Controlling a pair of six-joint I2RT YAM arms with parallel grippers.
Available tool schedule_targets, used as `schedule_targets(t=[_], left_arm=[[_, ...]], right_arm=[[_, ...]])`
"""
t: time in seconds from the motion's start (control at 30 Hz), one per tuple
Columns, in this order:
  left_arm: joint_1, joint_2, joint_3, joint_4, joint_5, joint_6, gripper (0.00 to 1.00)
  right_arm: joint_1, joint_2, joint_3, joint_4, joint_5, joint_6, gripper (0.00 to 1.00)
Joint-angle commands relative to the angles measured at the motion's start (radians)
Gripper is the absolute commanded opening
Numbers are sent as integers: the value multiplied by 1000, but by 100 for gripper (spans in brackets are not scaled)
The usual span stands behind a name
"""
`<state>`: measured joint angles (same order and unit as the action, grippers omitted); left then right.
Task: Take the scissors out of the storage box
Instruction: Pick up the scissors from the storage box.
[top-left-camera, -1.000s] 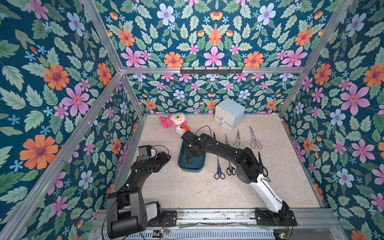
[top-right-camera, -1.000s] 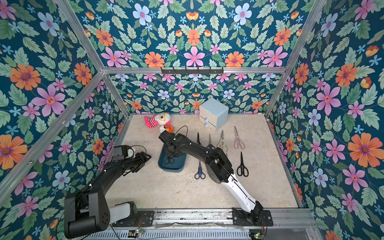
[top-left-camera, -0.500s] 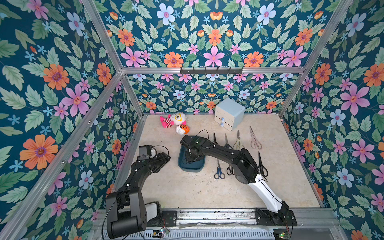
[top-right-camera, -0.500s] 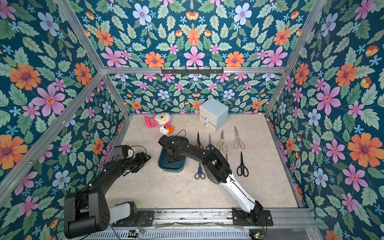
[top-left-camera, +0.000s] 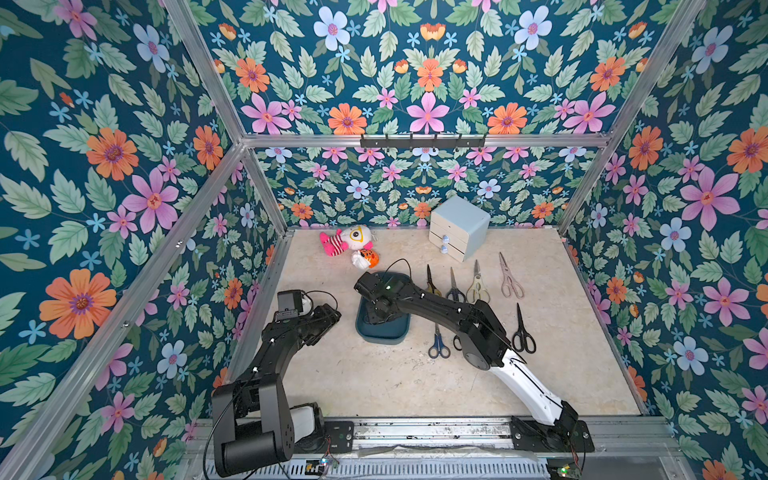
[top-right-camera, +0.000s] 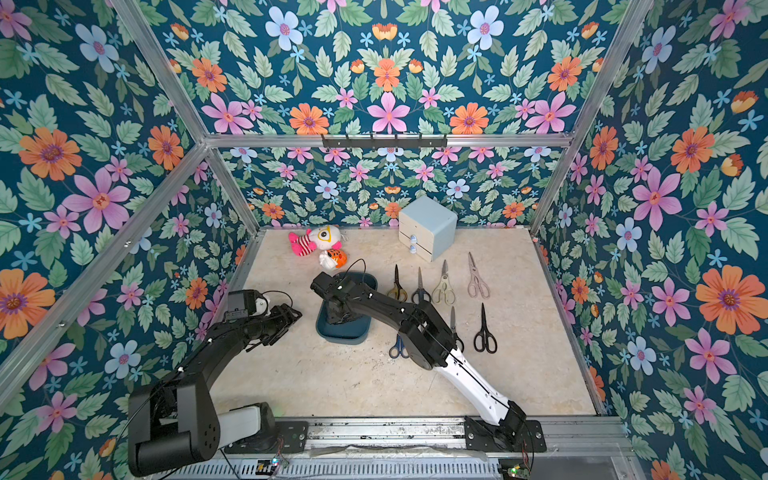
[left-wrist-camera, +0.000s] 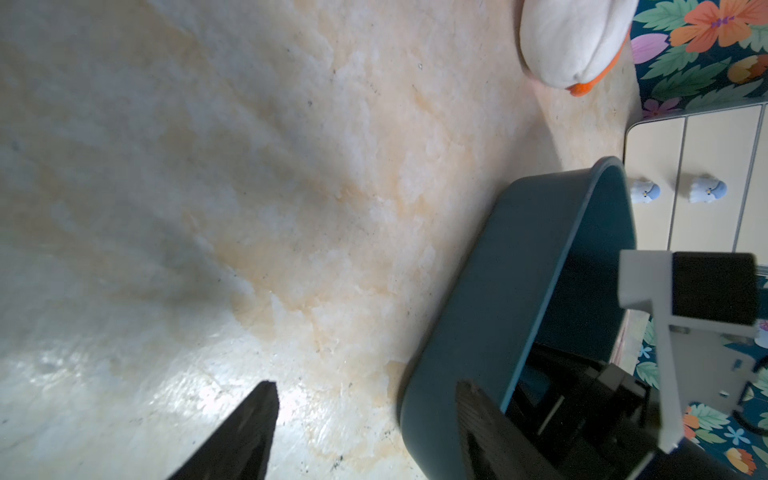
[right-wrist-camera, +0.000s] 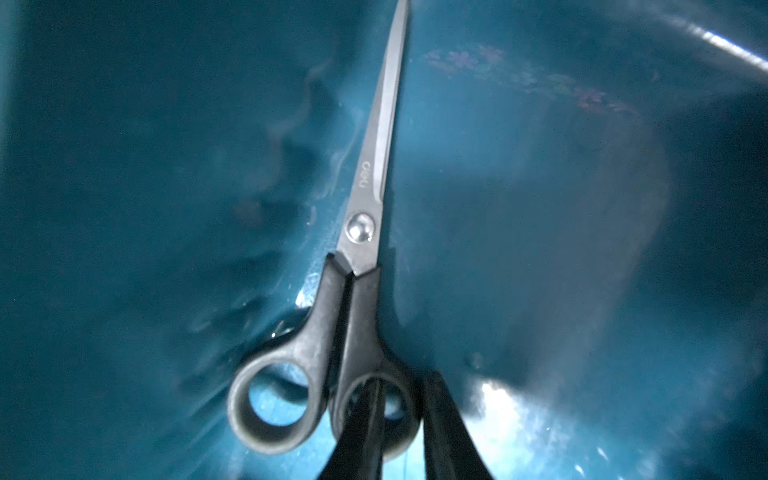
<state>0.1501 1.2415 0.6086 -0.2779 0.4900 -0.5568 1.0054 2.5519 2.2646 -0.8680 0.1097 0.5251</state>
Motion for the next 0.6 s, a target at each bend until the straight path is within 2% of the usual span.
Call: schedule_targets(t=[0.0, 0.17, 0.4, 0.57], left_arm=[[0, -5, 4, -13, -16, 18, 72], [0, -10, 3, -13, -16, 15, 72], [0, -19, 0, -10, -20, 5, 73], [2, -22, 3, -13, -31, 5, 73]], right_arm=[[-1, 28, -34, -96, 6, -14, 22], [-1, 12, -98, -117, 48, -39, 20], [-1, -31, -162, -49, 49, -51, 0], [-1, -65, -121, -50, 88, -87, 0]])
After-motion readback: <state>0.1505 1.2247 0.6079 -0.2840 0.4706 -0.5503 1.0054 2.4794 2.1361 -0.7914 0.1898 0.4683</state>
